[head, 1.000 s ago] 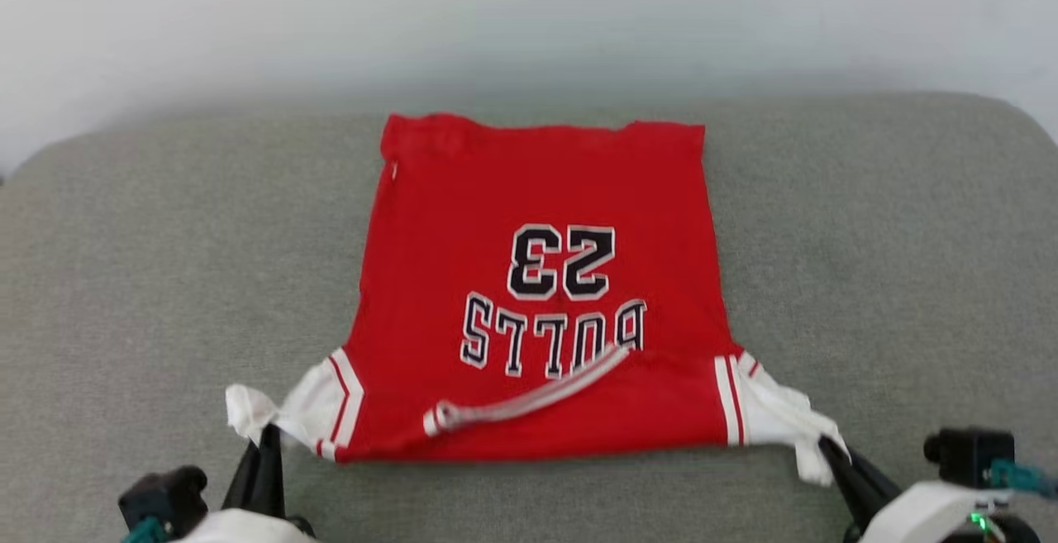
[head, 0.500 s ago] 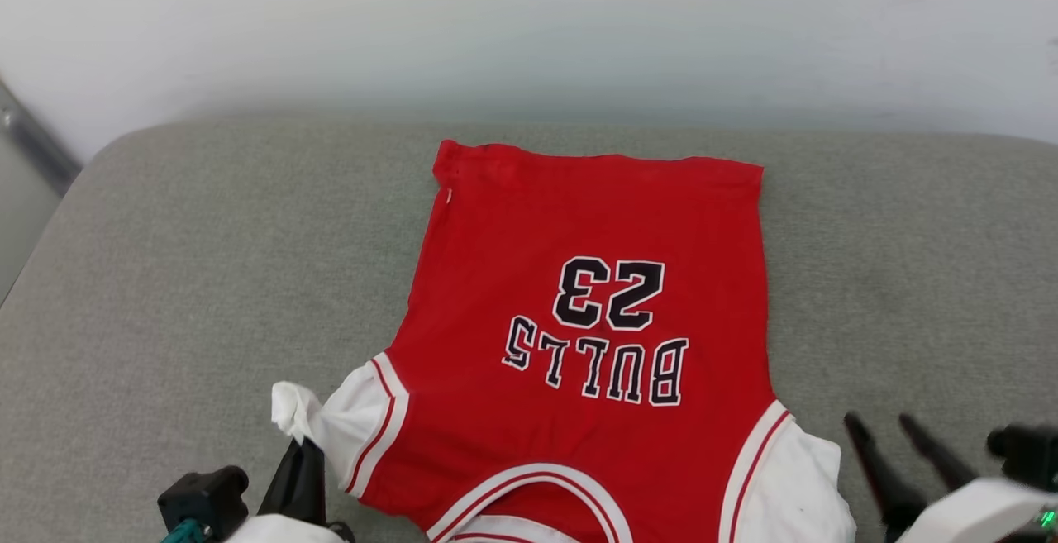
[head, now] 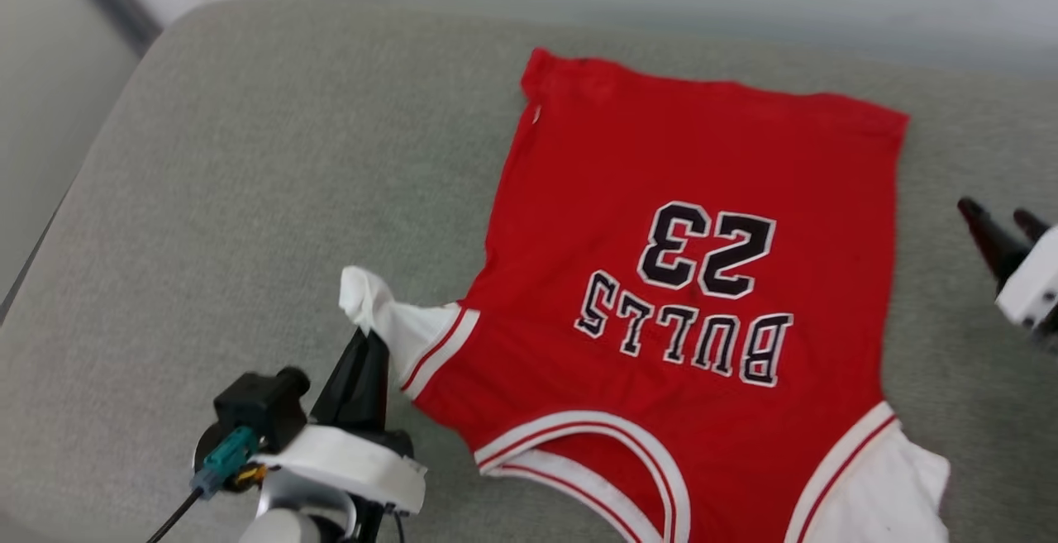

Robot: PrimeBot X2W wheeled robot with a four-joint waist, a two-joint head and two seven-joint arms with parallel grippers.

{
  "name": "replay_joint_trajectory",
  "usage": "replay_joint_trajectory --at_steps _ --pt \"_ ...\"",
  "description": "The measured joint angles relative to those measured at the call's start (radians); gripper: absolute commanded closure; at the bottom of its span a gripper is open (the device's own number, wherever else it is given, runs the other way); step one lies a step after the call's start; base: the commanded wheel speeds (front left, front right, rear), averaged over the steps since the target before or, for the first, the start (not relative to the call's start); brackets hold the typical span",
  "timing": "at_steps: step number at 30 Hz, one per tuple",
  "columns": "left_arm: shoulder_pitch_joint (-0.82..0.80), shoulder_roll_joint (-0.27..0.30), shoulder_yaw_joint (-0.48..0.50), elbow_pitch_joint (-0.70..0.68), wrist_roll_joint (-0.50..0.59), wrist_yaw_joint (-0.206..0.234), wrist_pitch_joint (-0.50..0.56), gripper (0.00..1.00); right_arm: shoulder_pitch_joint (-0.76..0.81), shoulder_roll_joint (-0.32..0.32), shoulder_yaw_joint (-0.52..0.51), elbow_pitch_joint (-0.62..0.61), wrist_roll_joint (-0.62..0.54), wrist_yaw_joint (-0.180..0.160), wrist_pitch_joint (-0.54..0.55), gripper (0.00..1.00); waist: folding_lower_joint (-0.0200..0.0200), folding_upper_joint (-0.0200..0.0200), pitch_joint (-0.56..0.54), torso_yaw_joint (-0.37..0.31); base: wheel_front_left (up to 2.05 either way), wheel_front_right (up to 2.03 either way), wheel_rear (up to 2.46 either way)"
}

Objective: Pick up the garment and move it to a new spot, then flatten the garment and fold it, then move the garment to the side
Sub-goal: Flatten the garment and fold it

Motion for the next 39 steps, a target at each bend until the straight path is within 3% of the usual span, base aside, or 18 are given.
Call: replay_joint_trajectory --at_steps 9,23,24,25,26,27,33,39 --pt "-0.138 -0.049 -0.054 0.058 0.020 -0.052 -0.050 1.00 -0.337 -0.089 -0.054 0.210 -0.088 0.000 0.301 0.00 0.0002 0.0000 0.149 0.119 0.00 0.00 0.00" --pt "-0.240 -0.096 -0.072 0.146 0.030 -0.096 -0.091 1.00 -0.525 -0.092 -0.121 0.296 -0.212 0.001 0.422 0.00 0.0001 0.0000 0.320 0.211 0.00 0.00 0.00" --pt "-0.242 -0.097 -0.072 0.152 0.030 -0.097 -0.095 1.00 -0.531 -0.091 -0.126 0.305 -0.221 0.001 0.439 0.11 0.0000 0.0000 0.319 0.209 0.00 0.00 0.00" --pt "-0.244 -0.098 -0.071 0.157 0.030 -0.100 -0.096 1.00 -0.534 -0.088 -0.131 0.312 -0.233 0.002 0.456 0.55 0.0000 0.0000 0.317 0.208 0.00 0.00 0.00" --pt "-0.245 -0.099 -0.070 0.162 0.030 -0.100 -0.097 1.00 -0.535 -0.083 -0.139 0.317 -0.242 0.002 0.470 0.72 0.0000 0.0000 0.315 0.206 0.00 0.00 0.00" --pt "-0.245 -0.099 -0.069 0.167 0.030 -0.100 -0.098 1.00 -0.535 -0.079 -0.151 0.323 -0.246 0.002 0.477 1.00 0.0000 0.0000 0.312 0.204 0.00 0.00 0.00" --pt "-0.245 -0.101 -0.058 0.192 0.034 -0.101 -0.100 1.00 -0.518 -0.059 -0.148 0.327 -0.276 0.000 0.469 1.00 0.0000 0.0000 0.274 0.188 0.00 0.00 0.00" --pt "-0.205 -0.080 -0.039 0.221 0.045 -0.085 -0.100 1.00 -0.467 -0.082 -0.012 0.257 -0.272 0.000 0.467 1.00 0.0001 0.0000 0.198 0.148 0.00 0.00 0.00"
